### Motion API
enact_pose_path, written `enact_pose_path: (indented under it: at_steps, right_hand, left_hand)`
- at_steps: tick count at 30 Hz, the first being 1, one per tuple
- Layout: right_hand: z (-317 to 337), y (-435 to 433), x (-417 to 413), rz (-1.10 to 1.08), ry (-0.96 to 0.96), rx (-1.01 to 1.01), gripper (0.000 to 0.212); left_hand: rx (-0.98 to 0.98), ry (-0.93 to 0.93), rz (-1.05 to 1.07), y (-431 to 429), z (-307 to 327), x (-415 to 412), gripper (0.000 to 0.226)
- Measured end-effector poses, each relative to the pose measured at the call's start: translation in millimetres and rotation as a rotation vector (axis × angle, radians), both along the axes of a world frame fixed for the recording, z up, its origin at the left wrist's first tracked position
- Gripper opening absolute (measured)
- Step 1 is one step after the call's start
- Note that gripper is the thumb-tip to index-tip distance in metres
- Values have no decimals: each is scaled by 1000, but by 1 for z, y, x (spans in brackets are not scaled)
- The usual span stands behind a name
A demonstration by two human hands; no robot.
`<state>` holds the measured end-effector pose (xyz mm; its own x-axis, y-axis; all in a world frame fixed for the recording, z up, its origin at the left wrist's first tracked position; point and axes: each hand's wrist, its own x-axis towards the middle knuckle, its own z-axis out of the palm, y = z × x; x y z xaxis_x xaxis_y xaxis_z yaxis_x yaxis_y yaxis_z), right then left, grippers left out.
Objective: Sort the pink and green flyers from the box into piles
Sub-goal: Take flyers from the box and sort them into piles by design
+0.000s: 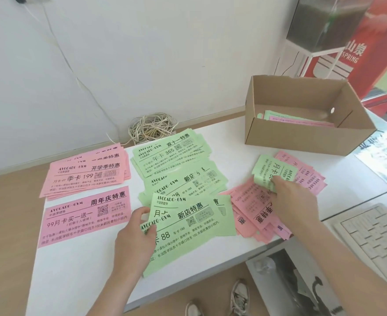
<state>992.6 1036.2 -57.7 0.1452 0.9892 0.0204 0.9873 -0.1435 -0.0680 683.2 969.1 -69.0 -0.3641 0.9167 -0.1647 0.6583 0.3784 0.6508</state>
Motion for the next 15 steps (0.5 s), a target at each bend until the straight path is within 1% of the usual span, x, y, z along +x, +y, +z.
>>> enact_pose_path:
  at_steps: [2,4,6,8,9,10,11,12,13,14,15]
  right_hand:
    - [6,-2,2,-52,67,153,10]
    - [15,-8,-2,-55,174,340,15]
    - [23,-19,-10,95,269,543,24]
    - [24,-34,-23,385,361,667,31]
    - [24,-42,-32,542,397,692,33]
    - [24,-51,-42,686,421,711,32]
    - [23,-59,-51,809,430,724,29]
    - [22,-65,-58,905,433,727,25]
    - [20,-70,-64,977,431,722,23]
    - [18,-73,-69,1028,429,712,23]
    - [16,-75,-70,1054,432,690,23]
  left_hand:
    - [23,76,-41,-2,-5,0,44]
    - [58,171,-94,-3,-10,-2,51]
    - [88,302,-135,-3,-19,-4,57]
    - [190,384,-131,-5,-23,-6,56]
    - [197,256,-118,-4,-15,-4,48]
    - [186,37,-66,-1,1,0,36]
    - [84,-329,21,3,18,6,30]
    - [-65,-763,96,7,32,9,38]
    - [-188,-1089,163,10,40,7,51]
    - [-244,-1276,188,11,47,2,59]
    - [-253,-1331,154,11,51,-1,59]
